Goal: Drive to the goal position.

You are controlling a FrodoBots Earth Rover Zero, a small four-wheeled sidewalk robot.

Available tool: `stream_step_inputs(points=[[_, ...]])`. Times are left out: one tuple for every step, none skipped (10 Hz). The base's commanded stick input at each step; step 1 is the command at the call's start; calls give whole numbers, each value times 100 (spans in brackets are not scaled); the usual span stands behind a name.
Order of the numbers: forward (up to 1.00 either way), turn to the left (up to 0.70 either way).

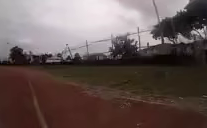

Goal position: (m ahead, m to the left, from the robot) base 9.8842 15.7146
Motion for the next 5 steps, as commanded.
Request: stream_step_inputs(points=[[70, 0], [70, 0], [70, 34], [70, 35], [70, 35]])
